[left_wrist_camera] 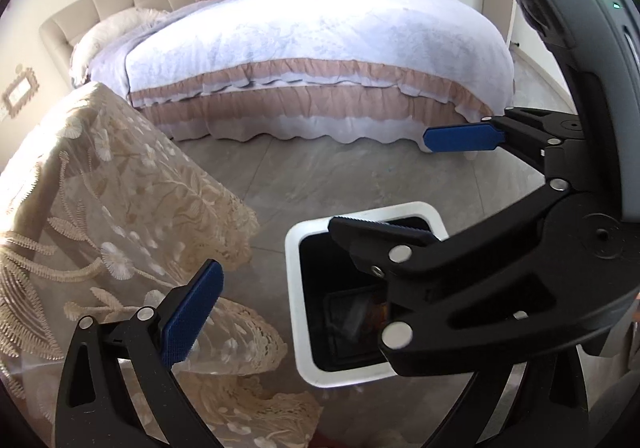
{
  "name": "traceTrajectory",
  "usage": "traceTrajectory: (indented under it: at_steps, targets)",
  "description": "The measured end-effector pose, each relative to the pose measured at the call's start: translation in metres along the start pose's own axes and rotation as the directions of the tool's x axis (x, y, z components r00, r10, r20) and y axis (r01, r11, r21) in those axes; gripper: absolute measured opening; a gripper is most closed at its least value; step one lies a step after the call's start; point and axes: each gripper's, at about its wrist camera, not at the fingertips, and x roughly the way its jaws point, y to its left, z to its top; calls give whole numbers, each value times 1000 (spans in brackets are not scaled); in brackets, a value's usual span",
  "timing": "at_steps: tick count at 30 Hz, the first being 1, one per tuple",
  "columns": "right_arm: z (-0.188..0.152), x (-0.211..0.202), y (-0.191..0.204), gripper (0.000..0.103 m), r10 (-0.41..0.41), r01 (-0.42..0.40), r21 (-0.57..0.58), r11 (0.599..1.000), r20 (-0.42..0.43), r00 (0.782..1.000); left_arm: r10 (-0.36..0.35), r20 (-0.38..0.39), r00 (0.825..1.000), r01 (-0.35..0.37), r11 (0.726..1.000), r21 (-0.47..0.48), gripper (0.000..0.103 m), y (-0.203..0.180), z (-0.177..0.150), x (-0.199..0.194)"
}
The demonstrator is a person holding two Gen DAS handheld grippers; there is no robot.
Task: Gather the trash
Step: 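Carry the bag and box over the bin and release both, then grasp the pink-white packet with the left tool while the right tool grasps the yellow snack bag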
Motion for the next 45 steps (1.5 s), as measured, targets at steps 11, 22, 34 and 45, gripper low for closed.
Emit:
traceTrajectory:
  at_steps: [11, 22, 34, 45]
  targets:
    - [23, -37, 17, 99, 7, 0, -61, 998, 118, 993, 30, 106, 994, -27, 999, -29, 98, 8, 6, -50]
    - [48, -86, 61, 99, 66, -26, -153, 988, 264, 962, 185, 225, 957, -153, 976, -154, 98, 43, -16, -135]
    - [74, -112, 155, 99, 258, -154, -312, 938, 328, 909, 564, 160, 810, -460, 781, -423, 98, 113, -87, -228]
    - [69, -109, 244, 99, 393, -251, -450, 857, 255, 883, 753, -53, 656, -597, 474, -648, 98, 203, -185, -296]
